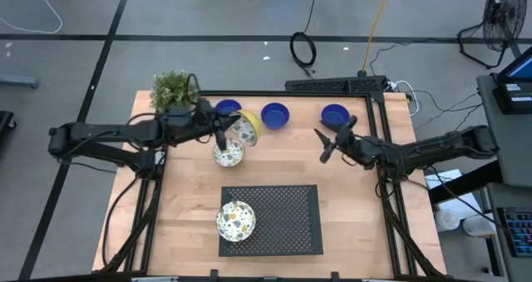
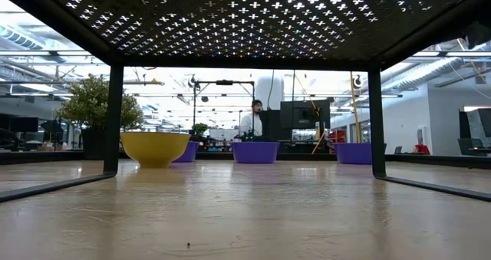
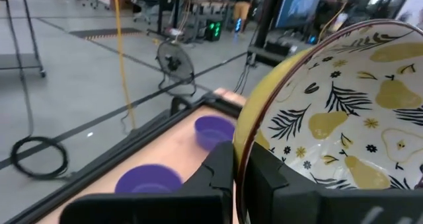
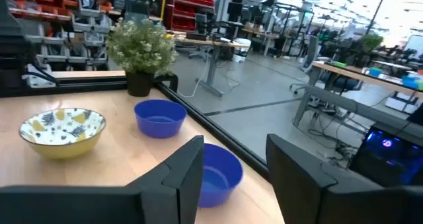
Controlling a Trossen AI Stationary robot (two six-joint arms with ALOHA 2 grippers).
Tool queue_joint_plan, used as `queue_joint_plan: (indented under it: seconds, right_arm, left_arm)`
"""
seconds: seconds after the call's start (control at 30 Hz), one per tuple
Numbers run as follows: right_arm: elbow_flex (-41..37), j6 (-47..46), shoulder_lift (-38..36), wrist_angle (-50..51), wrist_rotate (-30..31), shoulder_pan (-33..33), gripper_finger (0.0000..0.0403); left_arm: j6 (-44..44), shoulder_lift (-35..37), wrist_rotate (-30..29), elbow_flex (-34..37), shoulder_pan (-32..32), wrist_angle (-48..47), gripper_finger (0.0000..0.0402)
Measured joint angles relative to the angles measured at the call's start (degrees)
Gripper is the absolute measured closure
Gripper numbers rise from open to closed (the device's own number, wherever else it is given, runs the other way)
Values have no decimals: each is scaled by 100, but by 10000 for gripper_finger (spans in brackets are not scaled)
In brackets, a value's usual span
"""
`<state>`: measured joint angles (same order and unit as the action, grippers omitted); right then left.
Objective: Pick & Place Mini bowls
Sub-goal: Stack the right patterned yellow bowl on the patterned yellow bowl on the shelf
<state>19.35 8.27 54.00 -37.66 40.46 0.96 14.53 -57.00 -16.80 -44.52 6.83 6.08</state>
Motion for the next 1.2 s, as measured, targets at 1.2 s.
queue_joint_plan:
  seconds: [1.2]
  right_arm:
    - [-259, -3, -772, 668, -5, -25, 250]
  left_arm:
    - [460, -752, 391, -3498, -1063, -4553, 391]
